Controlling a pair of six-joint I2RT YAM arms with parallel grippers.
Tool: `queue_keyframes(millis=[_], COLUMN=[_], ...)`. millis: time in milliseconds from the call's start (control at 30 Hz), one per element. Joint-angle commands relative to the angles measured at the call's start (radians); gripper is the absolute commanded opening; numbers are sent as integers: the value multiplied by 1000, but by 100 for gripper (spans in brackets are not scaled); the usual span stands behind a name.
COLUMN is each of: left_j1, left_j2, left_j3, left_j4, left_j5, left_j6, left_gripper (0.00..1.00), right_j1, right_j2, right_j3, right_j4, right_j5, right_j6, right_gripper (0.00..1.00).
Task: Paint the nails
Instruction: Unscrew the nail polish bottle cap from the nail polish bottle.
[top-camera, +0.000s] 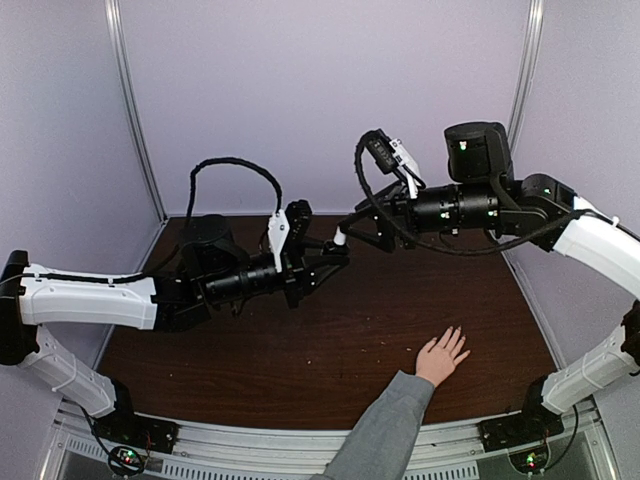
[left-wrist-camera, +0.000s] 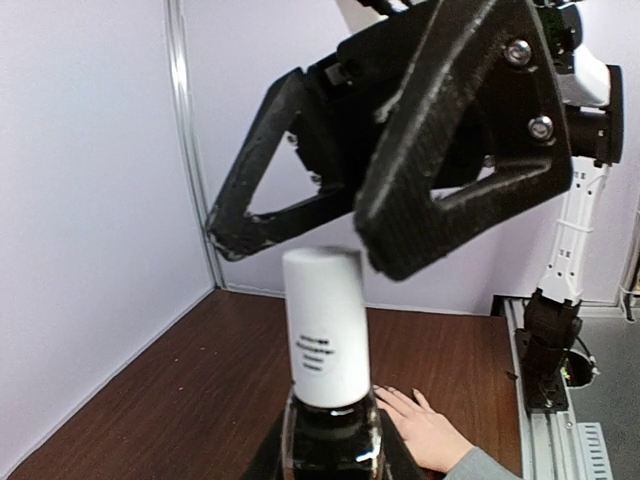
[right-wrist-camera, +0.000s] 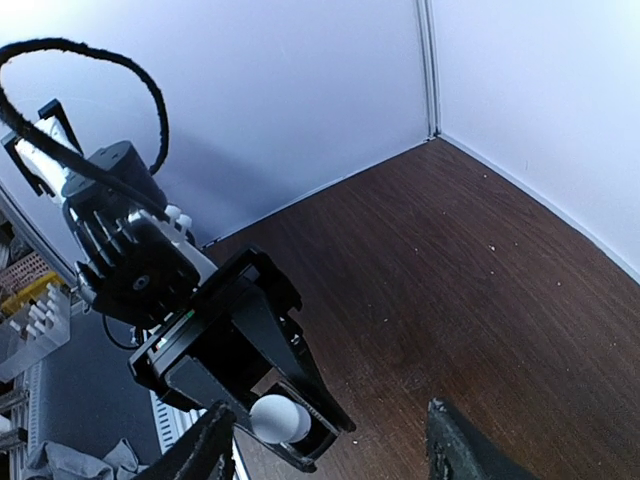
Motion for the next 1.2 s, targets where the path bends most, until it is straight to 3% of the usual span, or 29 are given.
queue_keyframes(millis=[0,500,833,1167], left_j1=[-6,-9,-9,-8], left_j2=[4,54,65,64], left_j3=[15,47,52,53], left_j4=[13,2,-7,-10], left_j5=[-138,-224,-300,-298], left_j6=[39,39,41,40], left_gripper=[0,0,0,0], right_j1=[-6,-1,11,12], right_j2=[29,90,88,86], right_j3=[41,-5,-47,-60], right_j4=[3,70,107,153], right_j5=[82,111,171,103], right_j6=[105,216,262,269], right_gripper=[62,52,37,19])
